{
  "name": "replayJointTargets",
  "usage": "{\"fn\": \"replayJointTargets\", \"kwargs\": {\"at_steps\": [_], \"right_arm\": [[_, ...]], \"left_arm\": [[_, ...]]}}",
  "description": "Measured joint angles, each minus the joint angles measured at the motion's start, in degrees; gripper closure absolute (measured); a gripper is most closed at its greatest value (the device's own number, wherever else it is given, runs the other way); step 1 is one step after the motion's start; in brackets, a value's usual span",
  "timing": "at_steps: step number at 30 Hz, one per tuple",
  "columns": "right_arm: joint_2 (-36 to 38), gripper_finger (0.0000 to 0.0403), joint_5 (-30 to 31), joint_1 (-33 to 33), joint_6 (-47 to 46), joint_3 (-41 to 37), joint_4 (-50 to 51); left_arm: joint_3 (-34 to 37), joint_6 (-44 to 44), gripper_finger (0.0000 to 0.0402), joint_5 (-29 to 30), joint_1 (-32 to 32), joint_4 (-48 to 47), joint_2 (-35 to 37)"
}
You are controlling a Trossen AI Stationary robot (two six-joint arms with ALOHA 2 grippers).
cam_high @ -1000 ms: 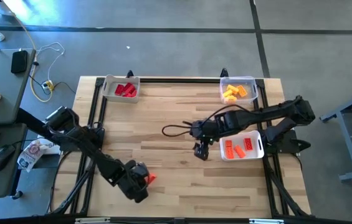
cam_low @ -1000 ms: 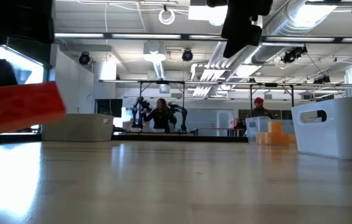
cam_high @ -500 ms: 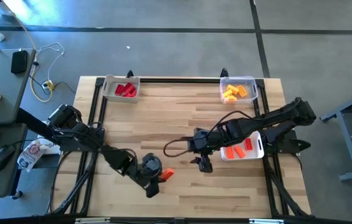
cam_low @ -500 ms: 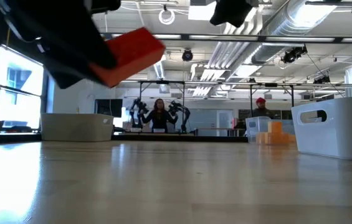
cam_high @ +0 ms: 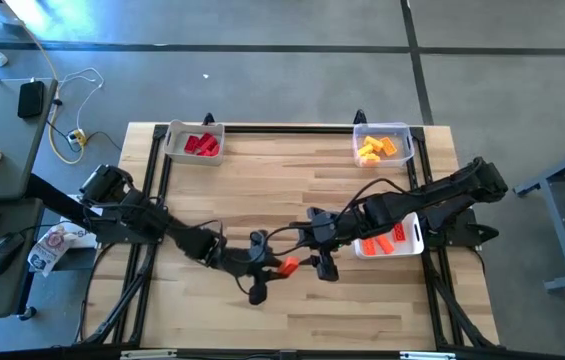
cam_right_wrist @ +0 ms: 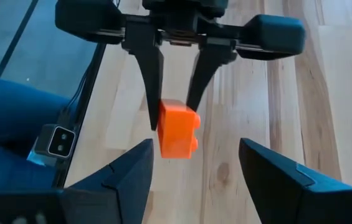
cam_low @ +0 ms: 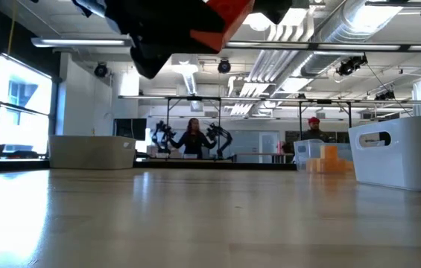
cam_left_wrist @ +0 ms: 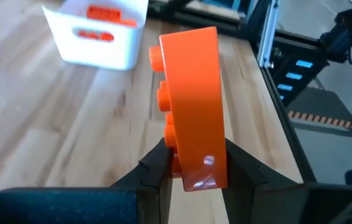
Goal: Sort & place blocks by color
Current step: Put the orange game piece into the white bin
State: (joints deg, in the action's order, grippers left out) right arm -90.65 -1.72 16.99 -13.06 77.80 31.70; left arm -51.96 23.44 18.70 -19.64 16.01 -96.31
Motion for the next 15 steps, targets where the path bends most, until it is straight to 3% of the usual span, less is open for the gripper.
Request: {"fn": "replayJointTargets", "kwargs": {"at_steps": [15], "right_arm": [[0.00,0.0181,0.05,-0.40,0.04,0.00,0.02]], "left_arm": [[0.06,-9.42,0.0323,2.13,3.80,3.92,0.00]]}}
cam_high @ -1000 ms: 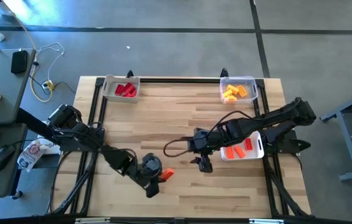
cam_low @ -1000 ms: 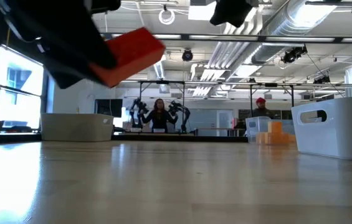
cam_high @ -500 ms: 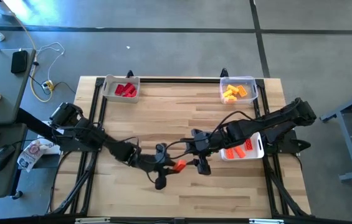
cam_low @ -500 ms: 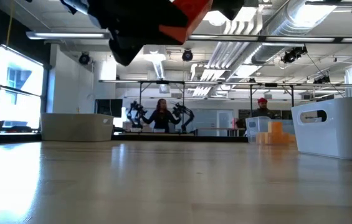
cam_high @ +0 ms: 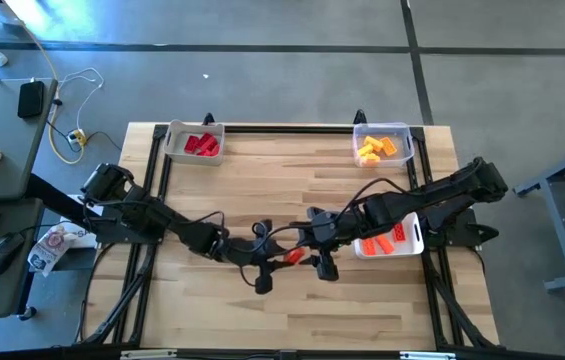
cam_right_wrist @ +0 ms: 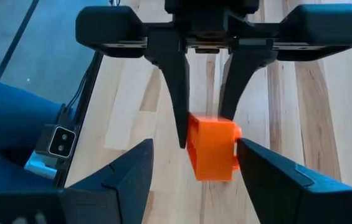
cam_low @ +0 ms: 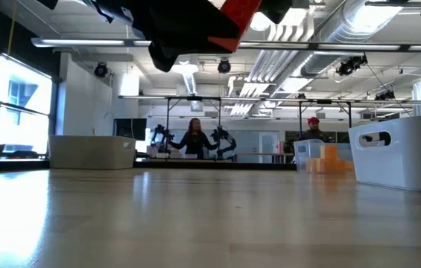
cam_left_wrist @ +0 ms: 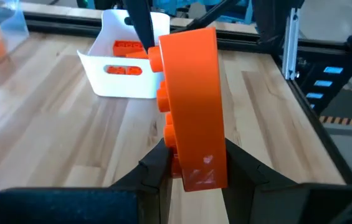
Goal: Sort & place blocks by color
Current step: Put the orange game piece into the white bin
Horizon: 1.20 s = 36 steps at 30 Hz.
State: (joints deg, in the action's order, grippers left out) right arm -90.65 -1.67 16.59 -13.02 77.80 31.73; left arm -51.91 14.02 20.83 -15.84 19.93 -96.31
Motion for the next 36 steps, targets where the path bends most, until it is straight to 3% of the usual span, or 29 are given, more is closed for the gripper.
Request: {"fn": "replayJointTargets", "kwargs": {"at_steps": [14,18,25,36], "right_arm": [[-0.66,0.0185,3.38,-0.50,-2.55,-0.04,0.47],[-0.81,0.0221,4.87,-0.50,-3.22,-0.04,0.21],[-0.81,0.0334,5.22,-0.47,-6.10,-0.04,-0.07],[-0.81,0.0335,5.23,-0.43,-7.59,-0.04,-0.26]], "left_arm": [[-0.06,-4.20,0.0323,-0.41,2.16,7.36,0.11],[-0.06,-4.12,0.0323,-0.49,2.60,7.02,0.09],[-0.06,-4.15,0.0322,-1.06,2.71,6.66,0.09],[-0.06,-3.70,0.0310,-0.93,2.71,6.75,0.05]]}}
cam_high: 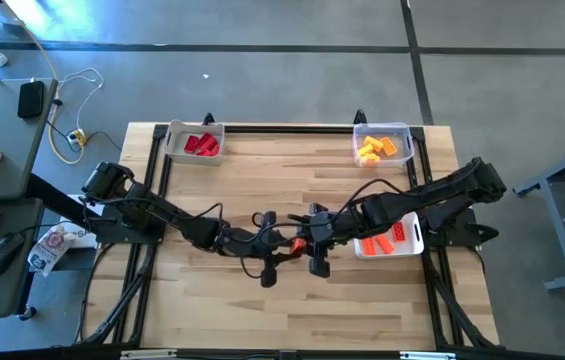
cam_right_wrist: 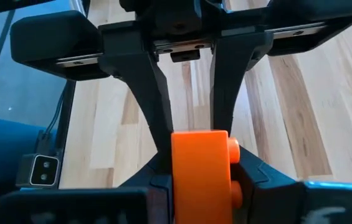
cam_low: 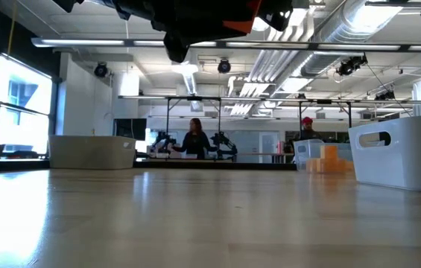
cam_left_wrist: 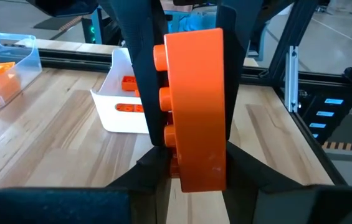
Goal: Sort & place blocks by color
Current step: Put the orange game piece into the white bin
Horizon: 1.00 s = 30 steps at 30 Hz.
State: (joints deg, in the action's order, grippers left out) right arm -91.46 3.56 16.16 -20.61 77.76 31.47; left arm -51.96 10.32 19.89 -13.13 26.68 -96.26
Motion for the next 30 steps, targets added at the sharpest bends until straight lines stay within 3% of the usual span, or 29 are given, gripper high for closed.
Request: {"fn": "replayJointTargets", "kwargs": {"at_steps": [11,23,30], "right_arm": [[0.00,0.0335,0.41,-0.02,-2.07,0.00,1.41],[0.00,0.0335,0.89,0.00,-5.55,0.00,7.58],[0.00,0.0335,0.87,0.81,-8.12,0.01,13.07]], "left_arm": [[0.00,2.07,0.0281,-0.85,0.03,-0.38,-0.03],[0.00,1.69,0.0216,0.02,-0.02,-5.49,-0.05],[0.00,3.03,0.0211,0.40,0.00,-7.92,-0.05]]}}
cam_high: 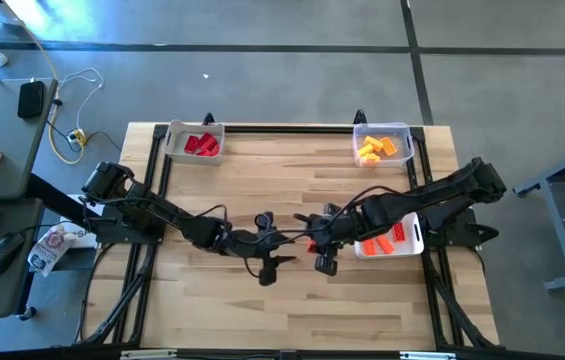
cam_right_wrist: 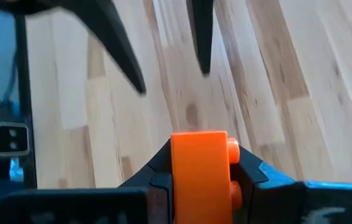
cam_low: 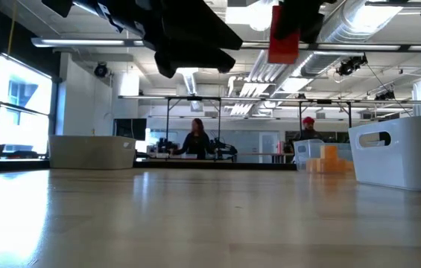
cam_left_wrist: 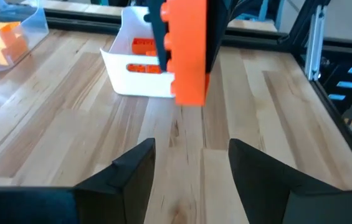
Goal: Sort & place blocks by color
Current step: Put the orange game piece into the white bin
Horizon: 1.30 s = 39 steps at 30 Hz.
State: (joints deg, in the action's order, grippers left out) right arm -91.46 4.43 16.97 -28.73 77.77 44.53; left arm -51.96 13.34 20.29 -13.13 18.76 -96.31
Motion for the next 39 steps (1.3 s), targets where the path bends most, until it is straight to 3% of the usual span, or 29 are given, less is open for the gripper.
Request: {"fn": "replayJointTargets", "kwargs": {"at_steps": [23,32,39], "right_arm": [[0.00,0.0334,6.10,12.52,-15.45,0.01,24.60],[0.02,0.0334,6.25,19.77,-29.52,0.01,35.67],[0.04,0.0334,10.93,23.79,-42.60,0.05,44.96]], "left_arm": [[0.00,-0.02,0.0211,0.05,0.00,-1.40,0.00],[0.00,-0.02,0.0211,0.05,-0.01,-1.41,0.00],[0.00,0.08,0.0211,-0.13,-0.02,-1.42,0.00]]}}
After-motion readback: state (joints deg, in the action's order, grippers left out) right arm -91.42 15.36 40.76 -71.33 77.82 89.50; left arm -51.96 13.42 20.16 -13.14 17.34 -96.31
